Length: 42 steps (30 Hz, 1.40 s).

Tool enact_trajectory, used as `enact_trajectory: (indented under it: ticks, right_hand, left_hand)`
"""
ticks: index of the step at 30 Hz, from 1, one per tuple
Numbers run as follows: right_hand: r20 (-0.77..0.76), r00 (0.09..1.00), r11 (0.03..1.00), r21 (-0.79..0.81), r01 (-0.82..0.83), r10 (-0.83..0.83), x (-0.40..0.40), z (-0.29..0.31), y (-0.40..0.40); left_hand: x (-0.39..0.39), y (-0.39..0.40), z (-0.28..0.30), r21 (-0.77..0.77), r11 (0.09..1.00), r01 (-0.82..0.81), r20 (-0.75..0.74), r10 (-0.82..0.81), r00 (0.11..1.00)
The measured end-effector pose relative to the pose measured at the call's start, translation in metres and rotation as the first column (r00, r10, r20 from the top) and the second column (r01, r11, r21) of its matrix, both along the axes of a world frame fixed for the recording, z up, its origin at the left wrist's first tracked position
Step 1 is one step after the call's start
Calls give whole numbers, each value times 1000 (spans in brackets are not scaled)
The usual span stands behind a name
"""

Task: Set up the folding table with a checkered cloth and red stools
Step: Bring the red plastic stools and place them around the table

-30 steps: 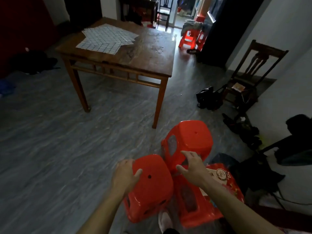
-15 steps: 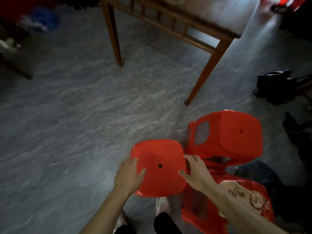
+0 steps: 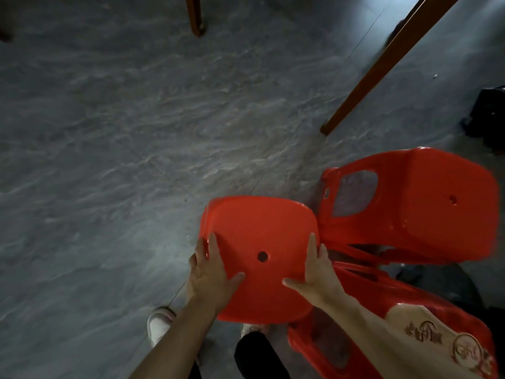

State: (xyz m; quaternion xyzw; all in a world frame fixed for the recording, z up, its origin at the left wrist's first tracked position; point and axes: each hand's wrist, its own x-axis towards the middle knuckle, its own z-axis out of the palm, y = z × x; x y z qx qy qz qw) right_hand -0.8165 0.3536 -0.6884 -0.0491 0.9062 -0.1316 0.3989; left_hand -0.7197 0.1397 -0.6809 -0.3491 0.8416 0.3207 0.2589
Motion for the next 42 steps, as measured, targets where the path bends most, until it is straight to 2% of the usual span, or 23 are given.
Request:
enact_trajectory:
  ticks: [2,4,6,11,15,20,28,34,42]
  right_hand:
    - [-41,998,998,-28,50,-51,5,-7,0]
    - [-34,988,988,-46,149,-151,5,-10,-1]
    - [-26,983,983,-31,182,-183,2,-10,-4]
    - [-46,985,986,-8,164,-165,-9,6,-17]
    - [-95,992,996,-33,79,-82,-22,39,-38]
    - [-194,978,995,-55,-88,76,-28,113,-92]
    - [-297,923,947,-135,-293,243,-8,267,-183]
    - [-349,887,907,-180,-382,304,47,375,-253]
    - [-425,790,822,-160,-546,442,151,453,-351]
  left_hand:
    - [0,3,-8,-27,999,-31,2,31,1000]
    - [-2,2,-12,-30,996,-79,1,80,997]
    - [-5,0,-14,-39,992,-119,4,119,993]
    - [-11,-4,-3,-70,981,-183,-49,179,983]
    - [-1,-20,24,-95,960,-263,-114,252,961]
    - [20,-56,90,-98,911,-401,-161,384,909]
    - [73,-120,238,-134,816,-563,-300,508,807]
    - [139,-181,338,-144,752,-643,-393,553,734]
    - [267,-251,399,-126,649,-750,-513,604,610]
